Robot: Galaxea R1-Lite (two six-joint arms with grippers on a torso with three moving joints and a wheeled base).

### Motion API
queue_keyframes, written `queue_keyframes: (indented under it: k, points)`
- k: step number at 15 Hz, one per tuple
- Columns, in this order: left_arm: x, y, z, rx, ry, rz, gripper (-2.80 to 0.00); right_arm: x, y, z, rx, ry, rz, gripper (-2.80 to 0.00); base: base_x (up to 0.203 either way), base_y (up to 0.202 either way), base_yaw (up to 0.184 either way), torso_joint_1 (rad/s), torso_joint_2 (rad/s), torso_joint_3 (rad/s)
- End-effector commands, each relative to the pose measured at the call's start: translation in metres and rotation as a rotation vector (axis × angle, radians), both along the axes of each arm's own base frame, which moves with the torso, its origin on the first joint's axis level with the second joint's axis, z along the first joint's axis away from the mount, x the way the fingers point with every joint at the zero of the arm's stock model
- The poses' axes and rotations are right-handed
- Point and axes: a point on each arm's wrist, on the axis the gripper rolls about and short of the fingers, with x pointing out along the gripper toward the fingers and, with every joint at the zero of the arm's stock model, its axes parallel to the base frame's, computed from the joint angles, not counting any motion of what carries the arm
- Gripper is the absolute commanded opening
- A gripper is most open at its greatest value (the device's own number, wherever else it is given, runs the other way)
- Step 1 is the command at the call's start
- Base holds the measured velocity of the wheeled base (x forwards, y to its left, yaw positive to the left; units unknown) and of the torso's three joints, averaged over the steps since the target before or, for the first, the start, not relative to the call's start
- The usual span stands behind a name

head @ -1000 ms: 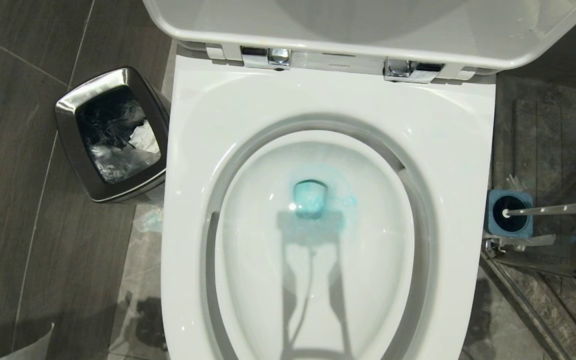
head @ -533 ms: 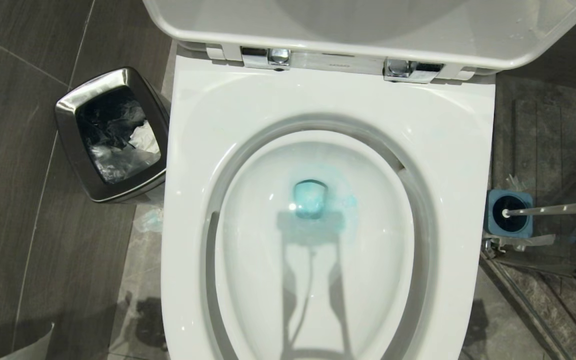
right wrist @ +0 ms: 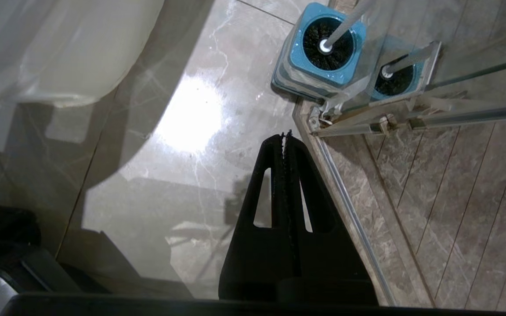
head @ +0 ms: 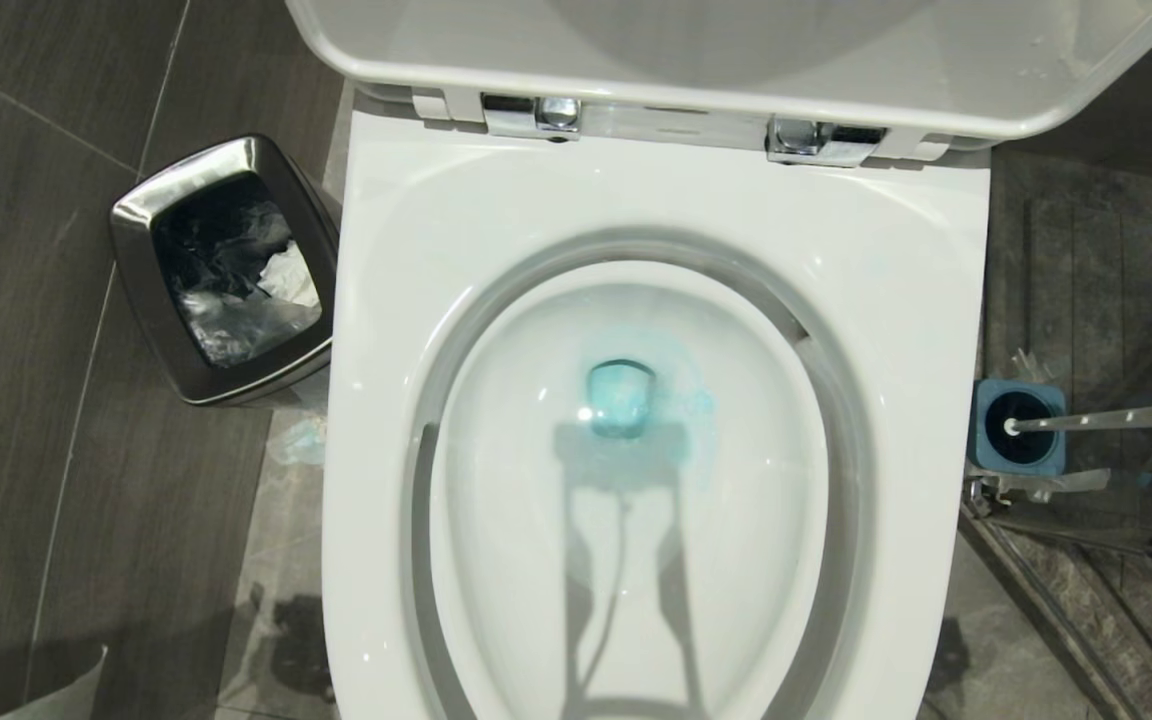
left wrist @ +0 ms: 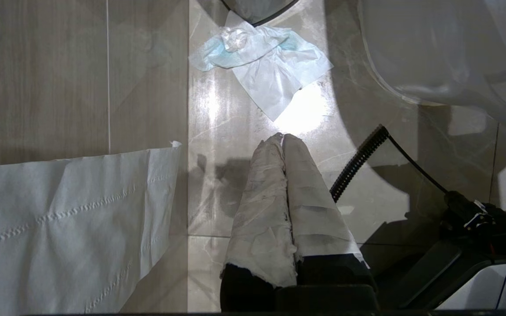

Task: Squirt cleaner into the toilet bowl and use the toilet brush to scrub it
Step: Scrub the toilet bowl

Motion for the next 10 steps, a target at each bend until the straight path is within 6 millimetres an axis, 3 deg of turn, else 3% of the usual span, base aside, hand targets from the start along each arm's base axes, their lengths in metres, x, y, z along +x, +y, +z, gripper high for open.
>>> queue_keyframes:
  k: [1, 10]
  points:
    - [0.0001, 0.0000, 0.0000, 0.001, 0.002, 0.000, -2.80, 0.0007, 0.0000, -0.0009, -0.005, 0.008, 0.001, -2.80, 0.000, 0.000, 0.000, 0.000, 0.00, 0.000]
    - [0.0002, 0.0000, -0.0002, 0.001, 0.003, 0.000, -2.80, 0.0007, 0.0009, -0.0011, -0.011, 0.009, 0.039, -2.80, 0.000, 0.000, 0.000, 0.000, 0.00, 0.000]
